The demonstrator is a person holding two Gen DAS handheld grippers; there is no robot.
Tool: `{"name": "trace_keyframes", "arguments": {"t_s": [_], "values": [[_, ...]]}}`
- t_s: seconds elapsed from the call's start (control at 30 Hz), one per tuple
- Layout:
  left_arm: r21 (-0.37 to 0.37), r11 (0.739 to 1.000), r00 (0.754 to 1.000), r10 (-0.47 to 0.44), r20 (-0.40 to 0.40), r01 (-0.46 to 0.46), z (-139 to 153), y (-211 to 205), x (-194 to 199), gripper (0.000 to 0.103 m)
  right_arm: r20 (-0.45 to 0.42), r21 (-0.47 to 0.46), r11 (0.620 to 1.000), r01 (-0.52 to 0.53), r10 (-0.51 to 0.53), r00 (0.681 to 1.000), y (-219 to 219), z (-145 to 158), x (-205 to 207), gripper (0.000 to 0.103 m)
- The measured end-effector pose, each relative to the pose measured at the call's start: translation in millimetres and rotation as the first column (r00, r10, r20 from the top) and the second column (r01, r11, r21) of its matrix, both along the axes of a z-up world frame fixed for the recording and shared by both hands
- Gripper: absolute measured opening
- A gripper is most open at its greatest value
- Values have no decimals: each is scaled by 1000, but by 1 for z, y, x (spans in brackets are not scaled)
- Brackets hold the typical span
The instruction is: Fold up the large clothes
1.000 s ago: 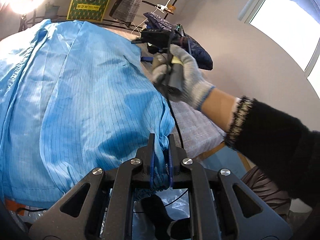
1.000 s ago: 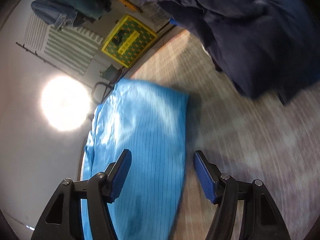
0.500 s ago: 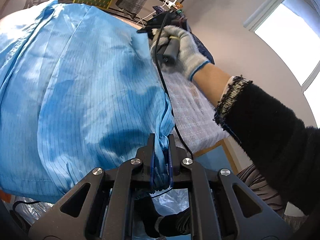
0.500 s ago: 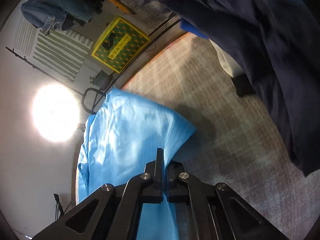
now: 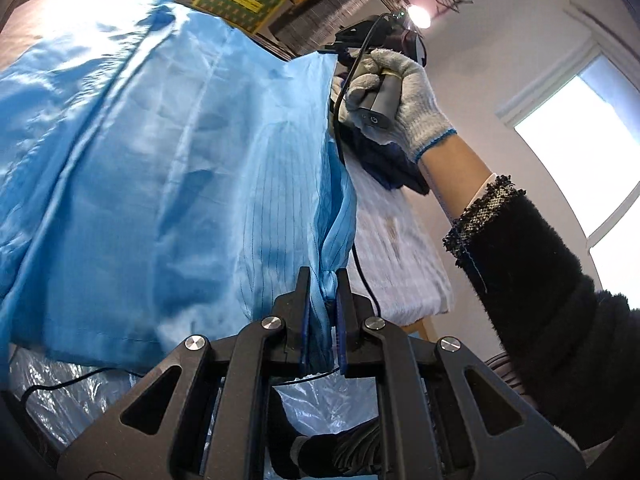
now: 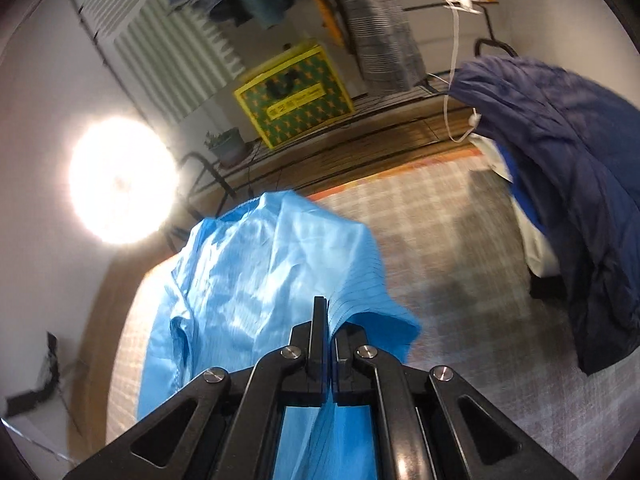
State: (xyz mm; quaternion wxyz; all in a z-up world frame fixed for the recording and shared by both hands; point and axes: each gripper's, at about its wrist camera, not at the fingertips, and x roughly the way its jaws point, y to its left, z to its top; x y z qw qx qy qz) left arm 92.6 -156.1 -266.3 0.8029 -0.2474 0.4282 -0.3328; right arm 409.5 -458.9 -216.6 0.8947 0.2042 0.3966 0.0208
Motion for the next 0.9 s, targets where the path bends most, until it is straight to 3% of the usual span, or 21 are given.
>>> {"name": "trace_keyframes", "arguments": {"t_s": [0.23,0.43,0.5,0.53,0.6,0.67,0.83,0.9], "values": [[7,998,997,70,-33,-70,-8,28,9,8,-48,-133,989,-68,62,997,53,-1,19,0],[13,999,998,53,-35,-52,-9,23,7,8,-118,-177,984,25,-47,992,3,-29,5,2],[10,1000,999,30,-38,-29,-10,13,5,8,-141,-136,989,58,-77,987,-26,-45,-4,8],[12,1000,999,19,-35,-19,-9,8,4,8,-144,-94,992,80,-93,985,-40,-52,-10,25],[21,1000,1000,-3,-26,3,-8,-3,3,8,-144,17,991,129,-126,982,-65,-66,-25,47],[23,1000,1000,-13,-17,14,-5,-11,5,8,-160,97,986,134,-117,980,-79,-79,-35,48],[21,1000,1000,-18,9,18,5,-19,5,8,-223,232,972,29,24,975,-74,-110,-42,54],[20,1000,1000,-19,12,19,7,-21,7,8,-203,242,970,-1,51,978,-66,-112,-44,55]]}}
